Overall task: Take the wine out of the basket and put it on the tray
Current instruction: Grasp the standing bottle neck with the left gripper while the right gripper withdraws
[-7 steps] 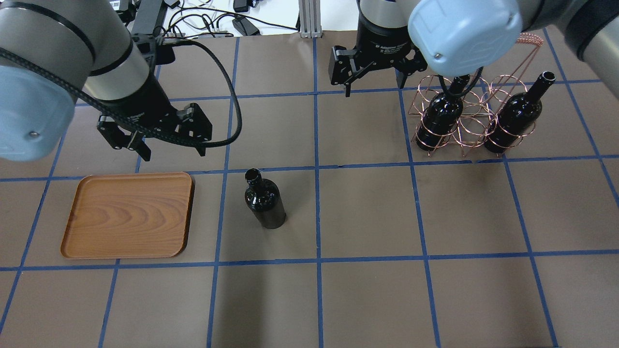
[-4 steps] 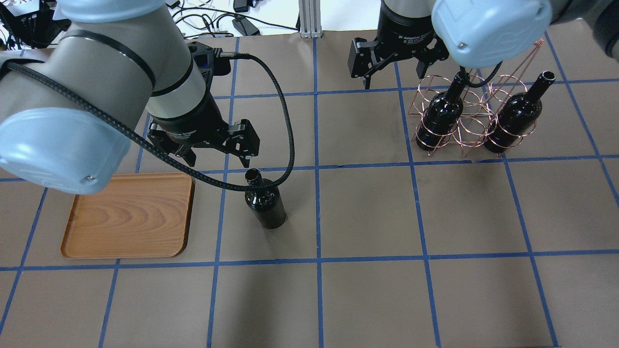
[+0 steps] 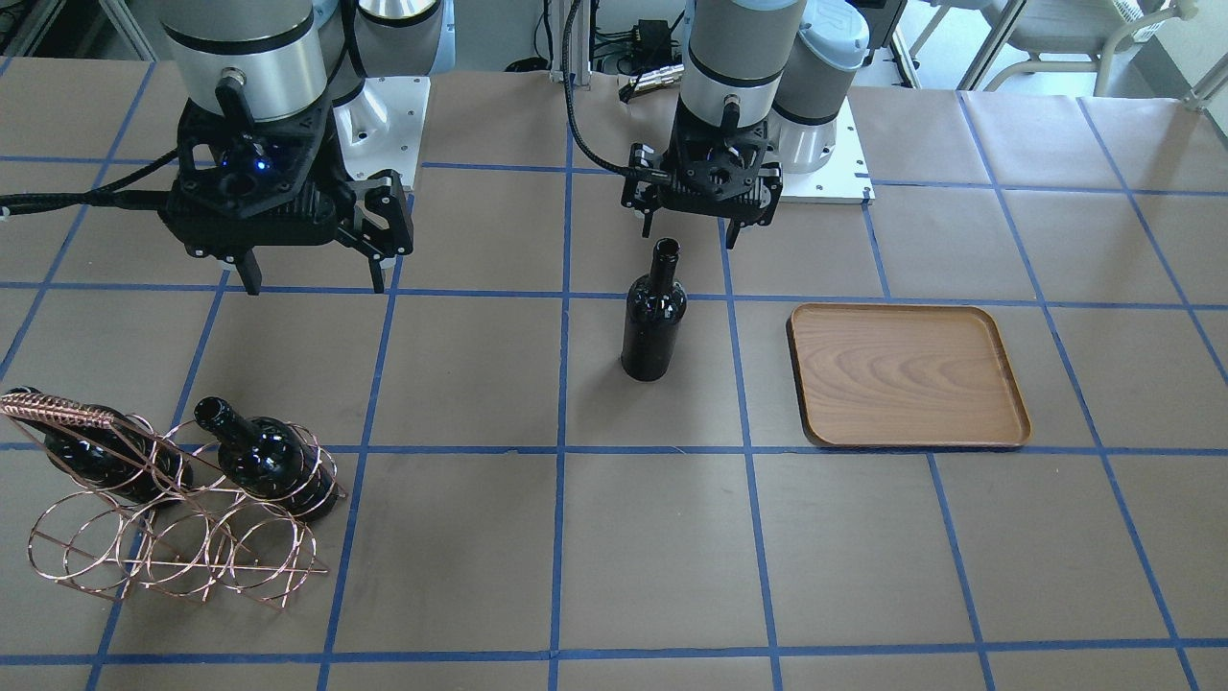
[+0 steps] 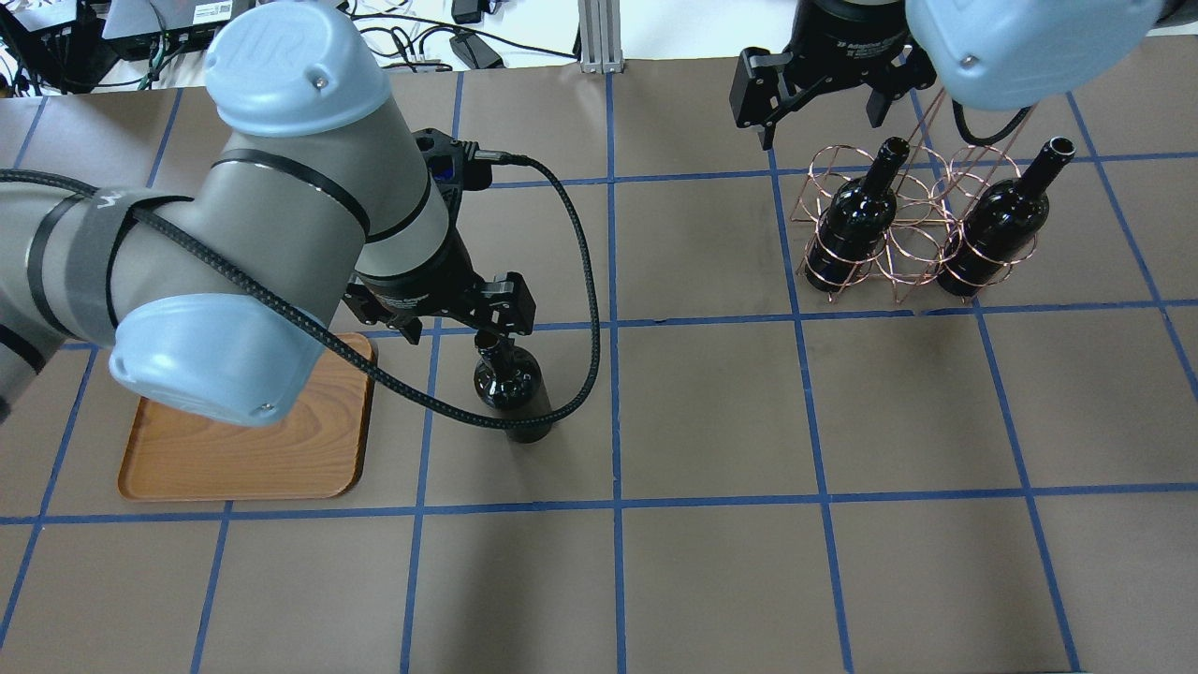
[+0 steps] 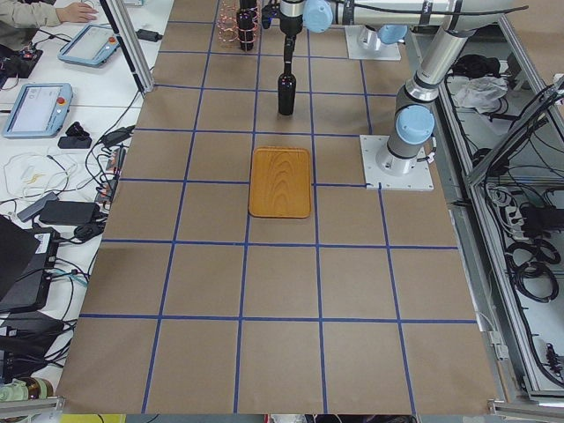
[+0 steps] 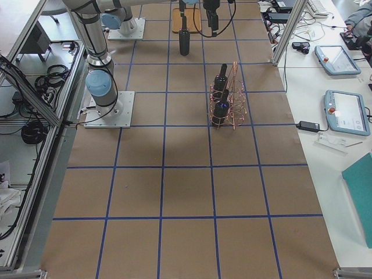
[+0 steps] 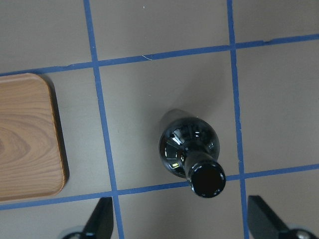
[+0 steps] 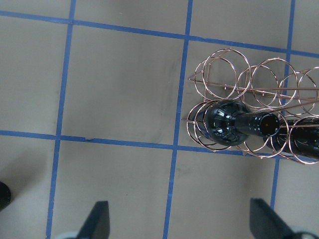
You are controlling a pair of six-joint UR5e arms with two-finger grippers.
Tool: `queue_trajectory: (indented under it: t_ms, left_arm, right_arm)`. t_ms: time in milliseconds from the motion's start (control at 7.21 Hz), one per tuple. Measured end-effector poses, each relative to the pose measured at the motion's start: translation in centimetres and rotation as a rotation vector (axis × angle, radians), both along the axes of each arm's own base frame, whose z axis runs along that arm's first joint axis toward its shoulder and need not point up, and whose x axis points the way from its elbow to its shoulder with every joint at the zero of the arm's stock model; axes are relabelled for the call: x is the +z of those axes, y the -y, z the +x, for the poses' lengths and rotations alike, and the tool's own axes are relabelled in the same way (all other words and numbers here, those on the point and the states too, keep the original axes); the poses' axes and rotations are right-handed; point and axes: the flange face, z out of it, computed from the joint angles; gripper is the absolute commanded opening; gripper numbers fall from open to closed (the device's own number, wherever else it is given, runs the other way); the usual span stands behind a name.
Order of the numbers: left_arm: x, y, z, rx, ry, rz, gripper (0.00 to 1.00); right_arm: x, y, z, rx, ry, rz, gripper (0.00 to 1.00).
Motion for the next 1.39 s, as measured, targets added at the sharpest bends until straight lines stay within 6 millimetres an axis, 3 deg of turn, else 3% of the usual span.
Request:
queue_trajectory:
  t_ms: [555,971,1388]
  left_arm:
    - [-2.6,1.2,-0.7,-0.005,0.007,0.033,0.86]
    - [-4.1,0.9,-2.3,-0.035,0.018,0.060,0.76]
    - [-4.2,0.7,-2.5,-0.060,0.027,0.066,0.68]
  right_arm:
    - [0.9,-0.4,-0.8,0.000,0.003,-0.016,1.00]
    - [-0.2,-0.7,-2.9,-0.016,0.003,0.008,1.00]
    - [-0.4,-0.8,-3.2,-0.017,0.033,0.018,1.00]
